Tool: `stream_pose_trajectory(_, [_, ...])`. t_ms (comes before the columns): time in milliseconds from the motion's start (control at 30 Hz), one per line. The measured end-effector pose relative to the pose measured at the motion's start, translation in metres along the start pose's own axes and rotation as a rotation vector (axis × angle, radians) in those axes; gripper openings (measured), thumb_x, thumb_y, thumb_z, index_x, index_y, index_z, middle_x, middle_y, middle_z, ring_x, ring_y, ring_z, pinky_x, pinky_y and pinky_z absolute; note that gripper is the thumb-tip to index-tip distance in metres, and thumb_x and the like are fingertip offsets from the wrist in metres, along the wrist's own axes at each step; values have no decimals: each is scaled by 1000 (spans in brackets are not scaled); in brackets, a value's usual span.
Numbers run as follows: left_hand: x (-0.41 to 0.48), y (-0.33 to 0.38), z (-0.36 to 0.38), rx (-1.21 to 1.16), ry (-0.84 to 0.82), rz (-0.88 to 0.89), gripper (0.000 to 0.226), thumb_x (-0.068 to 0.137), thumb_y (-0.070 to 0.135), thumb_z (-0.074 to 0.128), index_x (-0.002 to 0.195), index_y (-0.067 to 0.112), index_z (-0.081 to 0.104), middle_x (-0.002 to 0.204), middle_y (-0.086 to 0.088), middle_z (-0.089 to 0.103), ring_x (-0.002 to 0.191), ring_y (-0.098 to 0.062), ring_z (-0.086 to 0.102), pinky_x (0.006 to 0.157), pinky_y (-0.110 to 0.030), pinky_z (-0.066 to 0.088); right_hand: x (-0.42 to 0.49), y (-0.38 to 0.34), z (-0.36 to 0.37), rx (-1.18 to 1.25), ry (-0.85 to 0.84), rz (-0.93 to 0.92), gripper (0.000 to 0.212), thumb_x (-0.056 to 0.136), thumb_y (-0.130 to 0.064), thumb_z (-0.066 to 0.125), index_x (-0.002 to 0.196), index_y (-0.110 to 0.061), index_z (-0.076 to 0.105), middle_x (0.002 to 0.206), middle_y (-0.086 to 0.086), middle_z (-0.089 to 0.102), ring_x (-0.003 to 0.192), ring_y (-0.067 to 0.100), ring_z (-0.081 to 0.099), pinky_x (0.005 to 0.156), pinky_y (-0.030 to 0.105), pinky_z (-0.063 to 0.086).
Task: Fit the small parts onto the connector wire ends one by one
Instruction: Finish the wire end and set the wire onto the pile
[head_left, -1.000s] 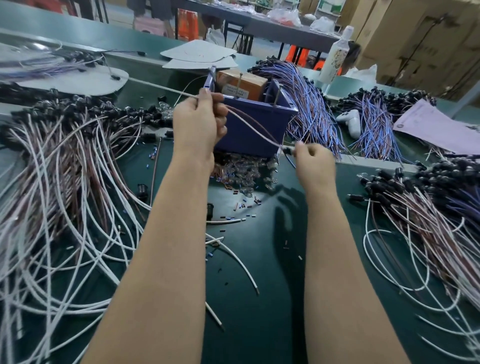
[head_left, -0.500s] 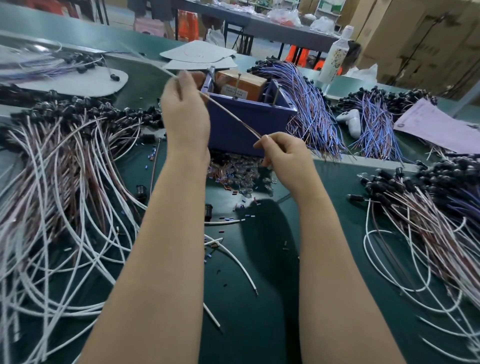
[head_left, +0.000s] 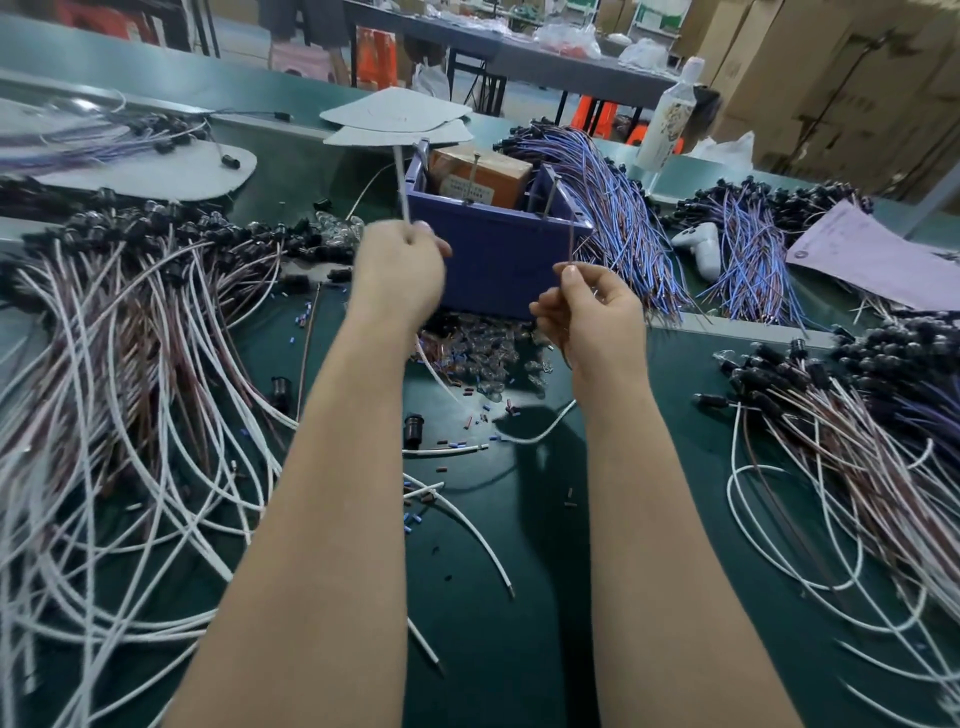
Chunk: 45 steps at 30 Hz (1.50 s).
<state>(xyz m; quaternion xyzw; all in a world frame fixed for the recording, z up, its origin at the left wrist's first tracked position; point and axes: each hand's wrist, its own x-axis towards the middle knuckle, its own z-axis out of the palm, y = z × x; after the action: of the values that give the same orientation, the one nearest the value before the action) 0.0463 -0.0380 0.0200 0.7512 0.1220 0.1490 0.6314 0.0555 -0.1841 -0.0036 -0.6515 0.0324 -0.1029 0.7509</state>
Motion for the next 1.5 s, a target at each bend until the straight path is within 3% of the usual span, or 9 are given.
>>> stream_pose_trajectory(167, [-5, -4, 25, 27, -160, -118, 47, 104, 36, 27, 71, 14, 52, 57, 0, 45, 46, -14, 35, 46, -24, 27, -2, 6, 10, -126, 98, -142, 11, 100, -10, 41, 93, -16, 48, 57, -5, 58, 52, 9, 59, 58, 25, 51])
stream_pose_trajectory(333, [-2, -7, 26, -160, -141, -200, 31, 99, 15, 29, 74, 15, 47, 56, 1, 38, 44, -12, 27, 38, -15, 21, 0, 6, 11, -161, 93, -162, 19, 98, -5, 40, 112, -15, 48, 66, -2, 58, 54, 5, 58, 60, 22, 53])
stream_pose_trajectory(433, [0, -8, 26, -154, -167, -161, 36, 103, 19, 27, 75, 14, 50, 59, 0, 40, 46, -11, 29, 41, -18, 23, 0, 5, 13, -203, 88, -186, 31, 98, -3, 38, 125, -19, 45, 73, 0, 60, 66, 10, 61, 68, 27, 57])
stream_pose_trajectory(667, [4, -6, 30, -139, -232, -156, 40, 104, 23, 28, 78, 13, 56, 57, 1, 41, 39, -8, 30, 40, -17, 25, 2, 5, 17, -231, 74, -194, 29, 98, -2, 39, 120, -16, 52, 79, 7, 63, 71, 15, 62, 72, 29, 56])
stream_pose_trajectory(900, [9, -8, 31, -193, -243, -167, 38, 104, 21, 28, 81, 10, 58, 51, 3, 39, 30, -4, 28, 34, -13, 23, 4, 6, 20, -269, 72, -190, 30, 97, -4, 41, 122, -13, 55, 78, 5, 64, 71, 16, 63, 80, 40, 56])
stream_pose_trajectory(1100, [8, -8, 32, -168, -280, -146, 36, 103, 21, 29, 86, 10, 59, 52, 4, 40, 31, -4, 30, 36, -12, 24, 3, 6, 24, -315, 84, -199, 30, 96, -5, 42, 119, -16, 57, 78, 4, 65, 85, 27, 65, 87, 49, 51])
stream_pose_trajectory(1400, [7, -8, 34, -128, -290, -95, 36, 103, 22, 29, 87, 12, 60, 56, 3, 42, 39, -6, 31, 38, -15, 26, -1, 2, 25, -369, 80, -209, 34, 96, -2, 40, 125, -11, 56, 80, 3, 63, 88, 26, 63, 90, 46, 50])
stream_pose_trajectory(1500, [7, -8, 34, -131, -287, -98, 36, 103, 21, 29, 89, 10, 60, 56, 3, 41, 36, -5, 31, 38, -14, 26, -4, 0, 27, -424, 69, -235, 37, 97, -4, 39, 130, -11, 54, 91, 5, 66, 94, 22, 62, 91, 34, 49])
